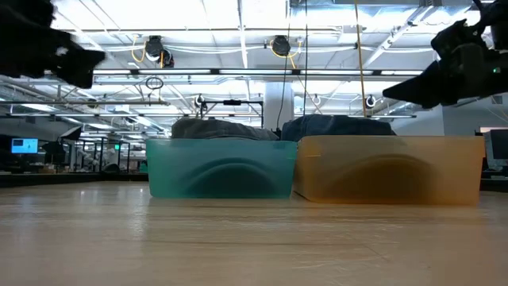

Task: Pick & Place hat
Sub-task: Return to Home Position

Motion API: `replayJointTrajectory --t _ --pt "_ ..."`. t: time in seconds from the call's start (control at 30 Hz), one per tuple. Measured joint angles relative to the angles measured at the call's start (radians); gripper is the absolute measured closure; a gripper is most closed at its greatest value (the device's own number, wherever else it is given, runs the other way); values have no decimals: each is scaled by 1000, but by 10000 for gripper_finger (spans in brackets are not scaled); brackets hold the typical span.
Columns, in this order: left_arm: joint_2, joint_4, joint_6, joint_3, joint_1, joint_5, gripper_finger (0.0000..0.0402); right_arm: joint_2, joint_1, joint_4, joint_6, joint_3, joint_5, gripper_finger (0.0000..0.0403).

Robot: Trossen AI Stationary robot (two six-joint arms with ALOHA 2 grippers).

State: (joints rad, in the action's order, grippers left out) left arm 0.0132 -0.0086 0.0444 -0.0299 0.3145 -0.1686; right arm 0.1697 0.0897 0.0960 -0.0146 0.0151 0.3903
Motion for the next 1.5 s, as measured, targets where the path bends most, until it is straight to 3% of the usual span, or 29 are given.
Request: replayJointTrajectory --t 0.07,0.13,0.43,0.63,0.87,1.5 --pt "1 -19 35 -1 0 149 151 0 -8 -13 0 0 -21 399" --pt "7 -20 48 0 2 196 151 7 -13 -20 -10 0 -51 399" --pt "104 -24 -5 0 -27 143 151 72 -12 -30 -19 0 -80 399" --pt "151 -13 -97 0 -61 45 151 103 -12 -32 114 0 -80 399" --pt "177 3 -33 0 -116 -63 151 107 -12 -32 127 0 -79 399" --pt "204 18 -48 1 -146 -68 151 107 -12 24 127 0 -78 399"
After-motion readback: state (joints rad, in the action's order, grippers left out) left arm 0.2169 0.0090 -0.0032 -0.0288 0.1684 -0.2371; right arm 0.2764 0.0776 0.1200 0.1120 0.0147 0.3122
